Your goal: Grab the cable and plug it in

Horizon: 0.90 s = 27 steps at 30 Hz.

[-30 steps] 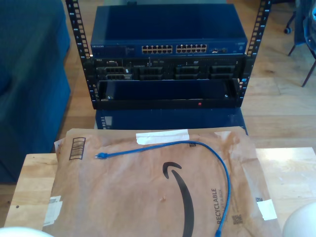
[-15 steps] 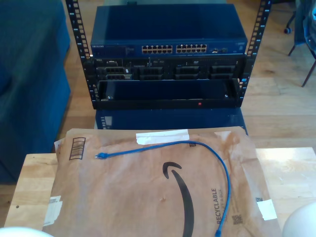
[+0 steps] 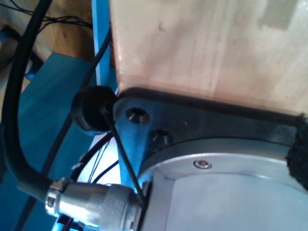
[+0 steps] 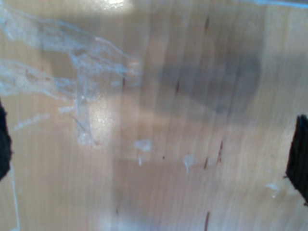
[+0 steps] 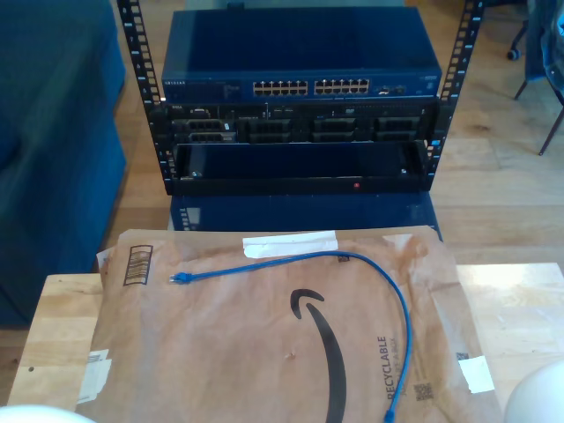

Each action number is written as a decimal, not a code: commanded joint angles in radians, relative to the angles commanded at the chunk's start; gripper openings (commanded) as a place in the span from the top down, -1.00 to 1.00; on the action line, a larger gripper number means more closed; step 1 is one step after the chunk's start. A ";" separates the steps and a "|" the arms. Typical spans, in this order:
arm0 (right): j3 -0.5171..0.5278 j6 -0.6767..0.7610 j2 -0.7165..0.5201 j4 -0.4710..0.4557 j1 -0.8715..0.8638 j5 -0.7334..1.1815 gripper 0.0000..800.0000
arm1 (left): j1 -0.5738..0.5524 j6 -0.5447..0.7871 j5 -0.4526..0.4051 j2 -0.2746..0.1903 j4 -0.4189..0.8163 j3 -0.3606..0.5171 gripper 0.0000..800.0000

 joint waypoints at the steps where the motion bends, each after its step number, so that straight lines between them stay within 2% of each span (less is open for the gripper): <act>1: 0.000 0.000 0.000 0.000 0.000 0.000 -0.99 | 0.000 0.000 0.000 0.000 0.000 0.000 -1.00; 6: -0.009 0.005 -0.003 0.000 0.002 0.006 -0.99 | 0.000 0.000 0.000 0.000 0.000 -0.002 -1.00; 9: -0.018 0.006 -0.048 -0.002 0.003 0.034 -0.99 | 0.000 -0.002 0.008 -0.002 0.003 -0.011 -1.00; 13: -0.140 0.021 -0.086 -0.003 0.003 0.230 -0.99 | -0.002 0.002 0.081 -0.005 0.006 -0.057 -1.00; 15: -0.212 0.069 -0.086 -0.002 0.003 0.328 -0.99 | -0.003 0.003 0.137 -0.005 0.005 -0.094 -1.00; 18: -0.285 0.166 -0.084 0.000 0.009 0.362 -0.99 | -0.015 0.000 0.242 -0.009 -0.003 -0.181 -1.00; 24: -0.405 0.281 -0.071 0.002 0.087 0.423 -0.99 | -0.133 -0.014 0.410 0.000 -0.117 -0.387 -1.00; 27: -0.463 0.408 -0.052 0.003 0.158 0.434 -0.99 | -0.199 -0.058 0.477 0.000 -0.169 -0.460 -1.00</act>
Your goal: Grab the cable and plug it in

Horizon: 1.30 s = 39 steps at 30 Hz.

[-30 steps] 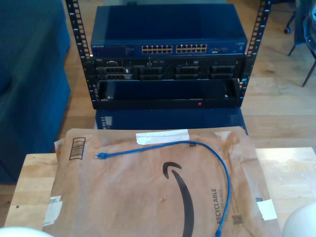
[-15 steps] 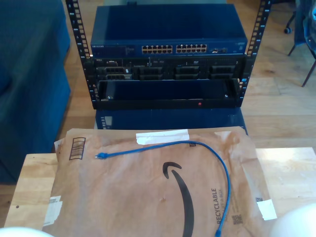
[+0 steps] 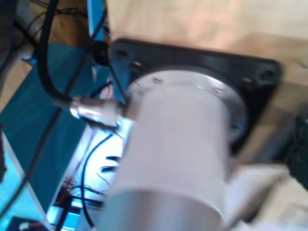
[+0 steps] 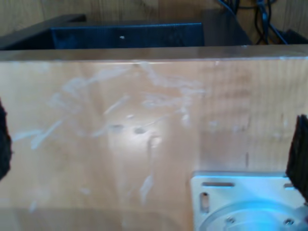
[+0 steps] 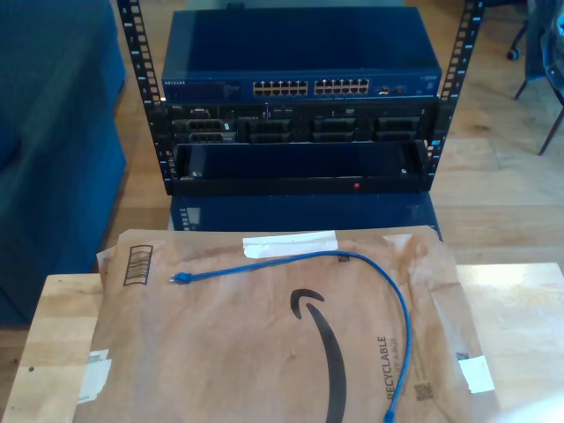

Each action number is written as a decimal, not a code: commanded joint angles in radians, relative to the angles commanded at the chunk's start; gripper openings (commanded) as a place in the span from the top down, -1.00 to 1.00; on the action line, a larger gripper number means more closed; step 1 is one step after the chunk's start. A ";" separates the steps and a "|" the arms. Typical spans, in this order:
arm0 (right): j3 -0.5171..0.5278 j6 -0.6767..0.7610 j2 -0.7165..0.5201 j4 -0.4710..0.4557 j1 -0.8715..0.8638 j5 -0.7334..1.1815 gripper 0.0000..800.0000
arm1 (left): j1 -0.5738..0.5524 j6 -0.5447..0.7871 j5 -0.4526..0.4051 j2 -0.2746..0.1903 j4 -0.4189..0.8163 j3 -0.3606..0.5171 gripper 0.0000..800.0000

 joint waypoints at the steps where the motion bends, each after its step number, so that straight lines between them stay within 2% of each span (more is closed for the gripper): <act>1: -0.012 0.060 0.009 0.000 0.032 0.000 -0.99 | -0.029 -0.025 0.012 0.002 -0.008 -0.017 -1.00; 6: -0.103 0.261 0.081 -0.006 0.196 0.068 -0.99 | -0.193 -0.203 0.020 0.026 -0.009 -0.092 -1.00; 10: -0.176 0.394 0.114 -0.006 0.324 0.112 -0.99 | -0.310 -0.341 0.025 0.075 -0.014 -0.146 -1.00; 18: -0.293 0.703 0.207 -0.005 0.585 0.141 -0.99 | -0.450 -0.456 0.025 0.118 -0.092 -0.219 -1.00; 21: -0.348 0.813 0.272 -0.005 0.704 0.161 -0.99 | -0.503 -0.505 0.025 0.127 -0.110 -0.236 -1.00; 28: -0.428 1.063 0.331 -0.005 0.996 0.160 -0.99 | -0.657 -0.687 0.018 0.129 -0.110 -0.258 -1.00; 34: -0.460 1.290 0.364 -0.005 1.327 0.130 -0.99 | -0.789 -0.850 0.008 0.129 -0.110 -0.267 -1.00; 39: -0.512 1.471 0.450 -0.005 1.590 0.041 -0.99 | -0.870 -0.967 -0.006 0.149 -0.110 -0.267 -1.00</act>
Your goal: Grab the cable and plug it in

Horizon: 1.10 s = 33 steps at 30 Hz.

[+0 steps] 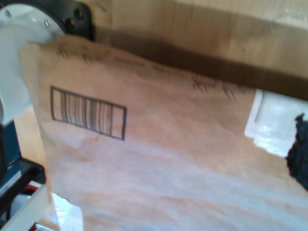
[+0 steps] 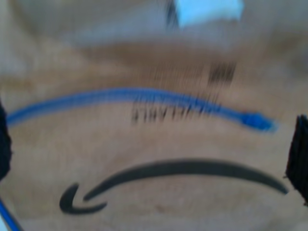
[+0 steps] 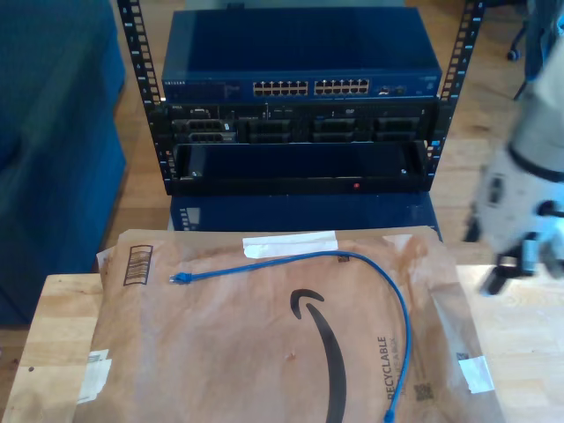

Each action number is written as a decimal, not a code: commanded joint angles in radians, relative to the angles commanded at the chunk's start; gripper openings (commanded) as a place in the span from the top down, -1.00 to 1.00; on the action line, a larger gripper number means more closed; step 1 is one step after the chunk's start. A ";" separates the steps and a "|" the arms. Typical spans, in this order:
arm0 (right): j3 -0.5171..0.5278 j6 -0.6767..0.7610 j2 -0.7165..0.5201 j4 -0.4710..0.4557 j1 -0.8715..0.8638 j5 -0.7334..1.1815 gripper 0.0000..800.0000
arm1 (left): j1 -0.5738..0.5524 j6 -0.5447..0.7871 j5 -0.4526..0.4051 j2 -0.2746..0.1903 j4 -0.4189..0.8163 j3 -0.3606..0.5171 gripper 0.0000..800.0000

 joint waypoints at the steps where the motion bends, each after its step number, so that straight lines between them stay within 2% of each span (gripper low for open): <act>1: -0.014 0.028 0.026 0.000 0.038 -0.015 -0.99 | -0.002 -0.005 -0.014 0.009 0.000 0.002 -1.00; 5: -0.069 0.118 0.130 -0.002 0.160 -0.066 -0.99 | -0.003 -0.031 -0.043 0.032 -0.002 0.003 -1.00; 11: -0.124 0.201 0.275 -0.003 0.308 -0.193 -0.99 | -0.003 -0.054 -0.052 0.034 -0.002 0.008 -1.00; 17: -0.245 0.259 0.434 -0.005 0.405 -0.242 -0.99 | -0.005 -0.055 -0.074 0.049 -0.034 0.005 -1.00; 24: -0.316 0.299 0.585 -0.006 0.463 -0.417 -0.99 | -0.005 -0.055 -0.117 0.080 -0.052 0.014 -1.00; 29: -0.420 0.351 0.704 -0.009 0.476 -0.443 -0.99 | -0.006 -0.055 -0.157 0.114 -0.100 0.014 -1.00; 33: -0.497 0.390 0.786 -0.038 0.476 -0.443 -0.99 | -0.006 -0.055 -0.173 0.120 -0.103 0.014 -1.00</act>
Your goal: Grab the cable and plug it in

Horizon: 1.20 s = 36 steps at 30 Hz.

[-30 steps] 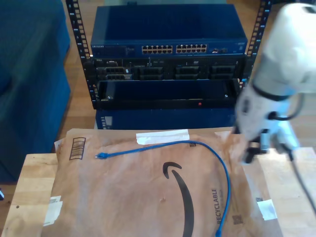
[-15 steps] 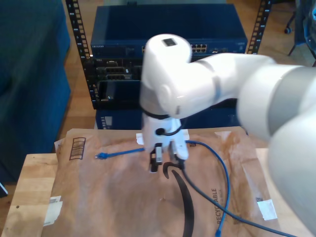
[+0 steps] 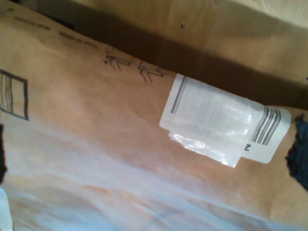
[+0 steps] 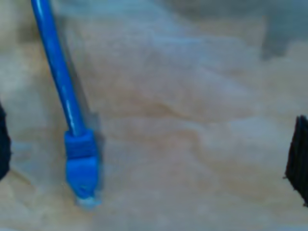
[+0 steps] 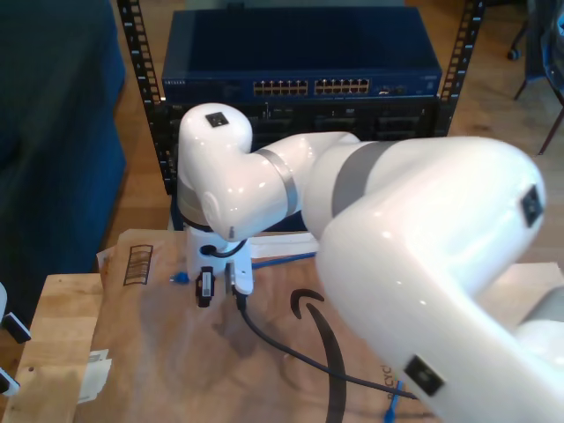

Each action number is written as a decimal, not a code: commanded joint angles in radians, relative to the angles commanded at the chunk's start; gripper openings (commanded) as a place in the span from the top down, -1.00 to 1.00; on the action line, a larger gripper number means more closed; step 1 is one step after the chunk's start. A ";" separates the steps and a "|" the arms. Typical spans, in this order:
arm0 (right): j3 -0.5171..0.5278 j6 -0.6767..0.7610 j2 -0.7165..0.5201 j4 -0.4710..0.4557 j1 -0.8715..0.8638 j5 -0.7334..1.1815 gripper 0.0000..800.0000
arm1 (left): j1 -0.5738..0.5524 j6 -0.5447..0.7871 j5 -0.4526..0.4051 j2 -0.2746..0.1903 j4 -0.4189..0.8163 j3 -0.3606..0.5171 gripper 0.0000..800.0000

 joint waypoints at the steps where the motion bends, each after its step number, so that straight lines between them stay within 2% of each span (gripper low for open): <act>1: -0.018 0.012 0.020 -0.011 0.000 0.000 -0.99 | 0.000 0.000 -0.006 0.000 0.000 0.000 -1.00; 5: -0.071 0.018 0.078 -0.029 0.000 0.002 -0.98 | 0.000 0.000 -0.014 0.012 -0.018 0.000 -1.00; 9: -0.100 0.018 0.100 -0.031 0.000 0.002 -0.88 | 0.000 0.000 -0.014 0.021 -0.023 0.000 -1.00; 16: -0.107 0.018 0.110 -0.031 0.000 0.002 -0.59 | 0.000 0.000 -0.014 0.021 -0.023 0.000 -1.00; 20: -0.106 0.018 0.109 -0.031 0.000 0.002 -0.35 | 0.002 0.000 -0.014 0.021 -0.025 0.000 -1.00; 24: -0.104 0.017 0.110 -0.031 0.012 0.002 -0.22 | 0.002 0.000 -0.012 0.021 -0.025 -0.002 -1.00; 31: -0.097 0.017 0.110 -0.032 0.023 0.002 -0.12 | 0.002 0.000 -0.012 0.021 -0.025 -0.002 -1.00; 35: -0.094 0.017 0.110 -0.077 0.023 0.002 -0.09 | 0.002 0.002 -0.012 0.020 -0.025 -0.002 -1.00; 36: -0.094 0.017 0.110 -0.078 0.021 0.002 -0.03 | 0.002 0.002 -0.012 0.021 -0.025 -0.003 -1.00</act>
